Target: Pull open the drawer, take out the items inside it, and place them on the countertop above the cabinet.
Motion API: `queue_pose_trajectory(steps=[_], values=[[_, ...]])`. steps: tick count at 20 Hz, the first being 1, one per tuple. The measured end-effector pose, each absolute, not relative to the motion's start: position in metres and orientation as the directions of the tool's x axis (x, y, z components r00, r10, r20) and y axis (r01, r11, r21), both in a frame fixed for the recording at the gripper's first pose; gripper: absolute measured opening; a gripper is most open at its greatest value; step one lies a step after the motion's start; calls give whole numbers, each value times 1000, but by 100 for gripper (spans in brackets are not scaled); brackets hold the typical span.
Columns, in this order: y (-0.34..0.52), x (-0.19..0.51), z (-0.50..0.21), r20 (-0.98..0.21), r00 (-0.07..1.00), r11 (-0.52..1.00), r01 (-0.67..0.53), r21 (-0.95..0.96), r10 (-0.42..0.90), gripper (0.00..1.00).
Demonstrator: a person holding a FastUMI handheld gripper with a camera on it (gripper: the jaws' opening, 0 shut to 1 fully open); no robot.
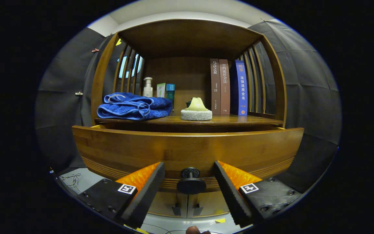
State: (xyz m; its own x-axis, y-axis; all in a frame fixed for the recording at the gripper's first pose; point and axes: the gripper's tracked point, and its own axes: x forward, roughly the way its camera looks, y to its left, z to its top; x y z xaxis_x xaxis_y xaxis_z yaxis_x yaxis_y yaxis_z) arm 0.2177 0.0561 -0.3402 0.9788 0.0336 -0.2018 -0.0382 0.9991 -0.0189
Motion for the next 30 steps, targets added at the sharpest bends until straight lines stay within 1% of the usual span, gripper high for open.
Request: queue_pose_trajectory(steps=[3, 13, 16, 19, 22, 25, 30], values=[[57, 224, -341, -199, 979, 999, -37, -23, 31, 100], [62, 277, -348, -205, 979, 1000, -22, -9, 20, 100], [61, 281, -351, -197, 980, 1000, -19, -10, 16, 100], [59, 276, -359, -252, 968, 1000, -6, -12, 3, 100], [65, 261, -335, -219, 976, 1000, -21, -18, 17, 100], [69, 240, -309, -218, 975, 999, -40, -18, 35, 100], [65, 199, -245, -162, 986, 999, -34, 11, 35, 99]])
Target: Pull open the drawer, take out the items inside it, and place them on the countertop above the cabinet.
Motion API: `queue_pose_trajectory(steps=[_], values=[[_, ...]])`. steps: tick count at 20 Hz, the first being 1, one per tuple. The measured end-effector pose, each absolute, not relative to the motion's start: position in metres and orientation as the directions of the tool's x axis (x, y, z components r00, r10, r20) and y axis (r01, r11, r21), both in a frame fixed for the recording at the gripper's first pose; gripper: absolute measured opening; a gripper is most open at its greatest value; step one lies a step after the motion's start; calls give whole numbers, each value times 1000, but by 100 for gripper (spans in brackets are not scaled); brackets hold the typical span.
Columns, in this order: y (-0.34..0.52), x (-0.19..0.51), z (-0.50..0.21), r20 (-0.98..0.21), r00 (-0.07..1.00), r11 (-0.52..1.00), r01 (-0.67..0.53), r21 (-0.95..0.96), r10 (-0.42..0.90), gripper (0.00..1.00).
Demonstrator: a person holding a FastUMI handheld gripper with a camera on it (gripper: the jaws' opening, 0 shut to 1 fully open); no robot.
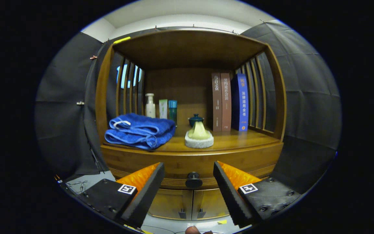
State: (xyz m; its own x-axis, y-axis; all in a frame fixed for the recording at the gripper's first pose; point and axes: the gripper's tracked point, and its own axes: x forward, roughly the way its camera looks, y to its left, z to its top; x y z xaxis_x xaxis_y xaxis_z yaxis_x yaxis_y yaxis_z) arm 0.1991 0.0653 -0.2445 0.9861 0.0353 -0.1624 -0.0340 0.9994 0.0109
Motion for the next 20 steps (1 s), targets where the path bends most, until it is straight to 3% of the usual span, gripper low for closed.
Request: queue_pose_trajectory(steps=[20], values=[[45, 101, -76, -118, 993, 1000, -26, 12, 27, 99]])
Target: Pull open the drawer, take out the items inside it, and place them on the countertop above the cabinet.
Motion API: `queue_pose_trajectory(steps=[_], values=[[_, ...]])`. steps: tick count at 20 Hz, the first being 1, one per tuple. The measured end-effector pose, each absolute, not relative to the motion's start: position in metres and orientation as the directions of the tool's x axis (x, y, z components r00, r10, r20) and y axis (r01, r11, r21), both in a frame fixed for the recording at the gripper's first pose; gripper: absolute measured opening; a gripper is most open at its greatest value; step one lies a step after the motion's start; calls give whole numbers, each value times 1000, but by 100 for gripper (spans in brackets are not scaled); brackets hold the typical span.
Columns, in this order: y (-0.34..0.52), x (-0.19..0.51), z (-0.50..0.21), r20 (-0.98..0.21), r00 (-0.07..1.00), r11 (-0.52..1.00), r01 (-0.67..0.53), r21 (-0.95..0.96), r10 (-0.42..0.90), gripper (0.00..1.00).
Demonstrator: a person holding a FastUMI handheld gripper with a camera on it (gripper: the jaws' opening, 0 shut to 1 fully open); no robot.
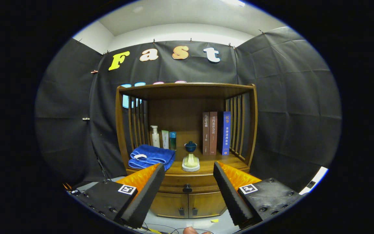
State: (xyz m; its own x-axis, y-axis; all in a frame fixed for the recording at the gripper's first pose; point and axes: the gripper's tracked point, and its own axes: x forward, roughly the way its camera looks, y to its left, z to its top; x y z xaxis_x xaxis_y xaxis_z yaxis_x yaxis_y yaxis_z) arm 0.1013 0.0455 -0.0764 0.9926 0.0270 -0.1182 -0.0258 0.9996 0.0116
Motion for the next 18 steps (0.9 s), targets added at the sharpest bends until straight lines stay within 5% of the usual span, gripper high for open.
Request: queue_pose_trajectory(steps=[18], values=[[36, 97, -53, -120, 992, 999, -21, 33, 25, 99]])
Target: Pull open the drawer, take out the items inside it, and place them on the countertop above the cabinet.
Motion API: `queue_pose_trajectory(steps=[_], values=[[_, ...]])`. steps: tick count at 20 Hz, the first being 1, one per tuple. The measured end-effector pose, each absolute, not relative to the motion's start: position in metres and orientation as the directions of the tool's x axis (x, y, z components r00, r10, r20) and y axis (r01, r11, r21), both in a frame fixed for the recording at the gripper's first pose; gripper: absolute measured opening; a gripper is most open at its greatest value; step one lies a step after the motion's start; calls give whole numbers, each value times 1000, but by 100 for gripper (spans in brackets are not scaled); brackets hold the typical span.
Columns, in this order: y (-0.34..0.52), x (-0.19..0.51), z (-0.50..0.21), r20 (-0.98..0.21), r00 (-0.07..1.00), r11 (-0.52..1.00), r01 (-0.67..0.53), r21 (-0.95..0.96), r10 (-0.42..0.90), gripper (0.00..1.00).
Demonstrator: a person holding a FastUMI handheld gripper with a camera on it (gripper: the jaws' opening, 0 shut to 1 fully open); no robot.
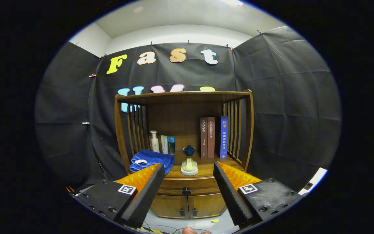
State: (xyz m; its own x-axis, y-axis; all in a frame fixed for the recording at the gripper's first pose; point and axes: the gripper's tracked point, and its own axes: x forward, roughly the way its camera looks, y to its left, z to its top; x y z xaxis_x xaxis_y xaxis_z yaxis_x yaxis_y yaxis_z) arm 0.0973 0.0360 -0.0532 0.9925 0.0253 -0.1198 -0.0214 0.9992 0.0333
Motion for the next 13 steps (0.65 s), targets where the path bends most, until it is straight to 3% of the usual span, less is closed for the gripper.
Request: queue_pose_trajectory(steps=[13], values=[[35, 97, -53, -125, 992, 999, -24, 24, 26, 99]])
